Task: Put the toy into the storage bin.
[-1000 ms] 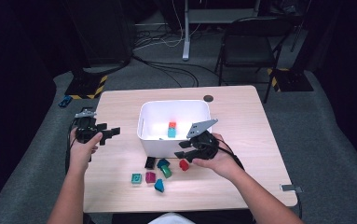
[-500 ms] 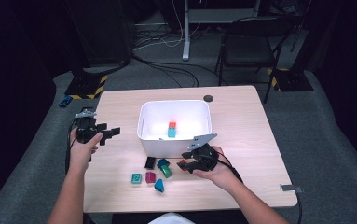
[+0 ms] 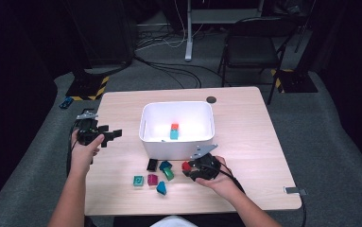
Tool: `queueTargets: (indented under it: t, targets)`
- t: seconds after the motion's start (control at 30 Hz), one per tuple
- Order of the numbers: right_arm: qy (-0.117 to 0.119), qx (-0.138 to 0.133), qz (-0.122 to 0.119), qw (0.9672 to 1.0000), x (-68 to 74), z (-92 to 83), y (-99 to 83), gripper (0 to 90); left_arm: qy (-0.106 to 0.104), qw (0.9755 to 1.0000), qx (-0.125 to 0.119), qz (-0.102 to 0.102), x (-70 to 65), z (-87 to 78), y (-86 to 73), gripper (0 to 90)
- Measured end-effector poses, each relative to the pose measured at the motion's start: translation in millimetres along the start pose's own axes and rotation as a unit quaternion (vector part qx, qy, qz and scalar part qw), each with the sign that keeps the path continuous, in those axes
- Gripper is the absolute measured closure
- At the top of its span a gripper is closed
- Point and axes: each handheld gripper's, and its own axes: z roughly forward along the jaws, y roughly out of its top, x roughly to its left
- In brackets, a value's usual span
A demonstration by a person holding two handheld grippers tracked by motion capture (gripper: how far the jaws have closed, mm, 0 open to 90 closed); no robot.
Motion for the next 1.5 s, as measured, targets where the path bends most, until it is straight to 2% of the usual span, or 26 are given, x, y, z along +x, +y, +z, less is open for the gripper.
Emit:
queueTargets:
  t: [0.07,0.13,0.4,0.77,0.93,0.97,1.1,1.33,1.5]
  targets:
    - [-0.002,0.001,0.006,1.0,-0.9,1.8,-2.0,55.7,0.001,1.0,0.0,0.0,0.2,-0.1,0.0,23.0]
    - [-0.013,0.007,0.007,0.9999,-4.2,6.8,-6.4,55.5,0.001,1.0,0.001,0.0,0.6,0.0,-0.2,23.0]
    - [-0.023,0.024,0.015,0.9993,-7.4,19.1,-11.2,53.6,0.0,1.0,0.0,-0.001,-0.4,0.7,-0.3,23.0]
    - [-0.029,0.028,0.014,0.9991,-6.6,33.7,-7.7,53.9,0.0,1.0,0.002,0.0,0.0,0.5,-0.2,23.0]
    - [-0.036,0.03,0.002,0.9989,-5.1,40.2,-5.6,60.2,0.0,1.0,0.0,0.0,0.6,0.0,-0.2,23.0]
    - [-0.04,0.032,0.005,0.9987,-3.3,41.9,-5.4,65.5,0.0,1.0,-0.001,0.0,0.6,-0.1,-0.2,23.0]
    - [-0.028,0.032,-0.008,0.9991,-1.0,40.7,-4.5,67.1,0.0,1.0,-0.002,-0.001,0.7,-0.4,-0.1,23.0]
    - [-0.007,0.023,-0.006,0.9997,2.1,31.5,1.2,67.2,0.0,1.0,-0.001,-0.001,0.5,-0.3,-0.2,23.0]
    - [-0.002,0.014,-0.006,0.9999,6.3,23.4,7.1,67.2,0.0,1.0,-0.001,0.0,0.4,-0.1,-0.1,23.0]
